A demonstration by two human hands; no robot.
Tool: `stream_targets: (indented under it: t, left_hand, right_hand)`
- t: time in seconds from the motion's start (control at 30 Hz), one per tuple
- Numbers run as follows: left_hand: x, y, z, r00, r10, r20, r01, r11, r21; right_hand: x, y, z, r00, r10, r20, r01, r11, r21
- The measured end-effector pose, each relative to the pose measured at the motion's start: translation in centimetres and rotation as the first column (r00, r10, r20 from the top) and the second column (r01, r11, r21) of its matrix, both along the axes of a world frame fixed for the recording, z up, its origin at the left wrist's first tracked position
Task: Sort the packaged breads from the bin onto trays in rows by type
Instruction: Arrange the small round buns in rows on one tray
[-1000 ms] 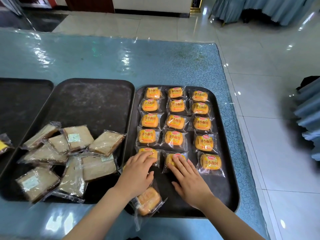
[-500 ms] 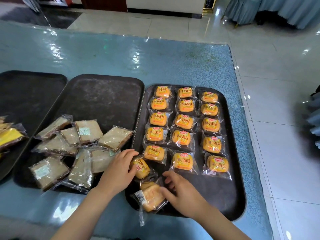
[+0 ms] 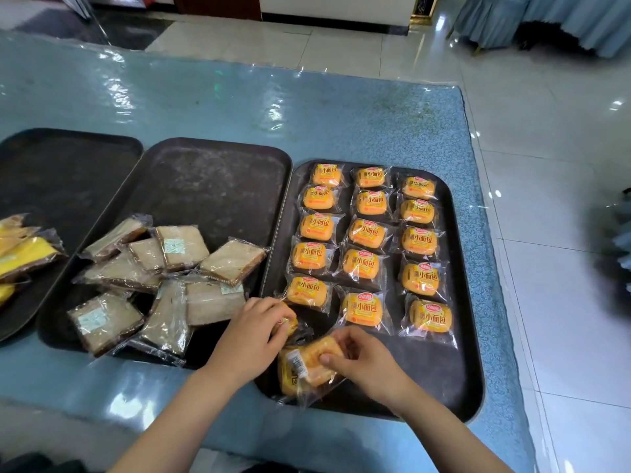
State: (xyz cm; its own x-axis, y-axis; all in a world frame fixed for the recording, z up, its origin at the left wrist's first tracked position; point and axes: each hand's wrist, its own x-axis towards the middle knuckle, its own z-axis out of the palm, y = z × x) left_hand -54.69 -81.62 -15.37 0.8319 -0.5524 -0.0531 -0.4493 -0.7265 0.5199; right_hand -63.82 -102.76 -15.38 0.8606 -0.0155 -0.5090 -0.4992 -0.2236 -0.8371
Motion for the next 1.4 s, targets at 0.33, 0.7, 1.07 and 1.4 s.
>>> stream_targets:
  t: [0.33, 0.7, 1.07, 1.4]
  left_hand:
    - [-1.6, -4.5, 3.8, 0.828, 0.026, -0.559, -0.255, 0.907, -0.335]
    - [-1.4, -7.7, 5.5, 0.355, -0.166, -0.92, -0.587, 0.726, -0.358]
    - [-2.5, -9.8, 4.4, 0.755, -0.11, -0.647, -0.272, 0.845, -0.461]
    - [-2.0, -10.1, 4.6, 0.808, -0.368, -0.459, 0.202, 0.906, -0.371]
  right_hand:
    - [0.2, -3.0, 4.2, 0.88, -0.241, 0.41, 0.273, 0.962, -0.021]
    - [-3.3, -4.6, 3.7, 0.621, 0.057, 0.782, 0.343, 0.877, -0.337]
    - [-6.2, -5.2, 2.1, 0.831, -0.419, 0.366, 0.43, 0.901, 0.054]
    - [-5.1, -7.0, 4.1, 0.956, -0.288, 0.054, 0.277, 0.948, 0.155]
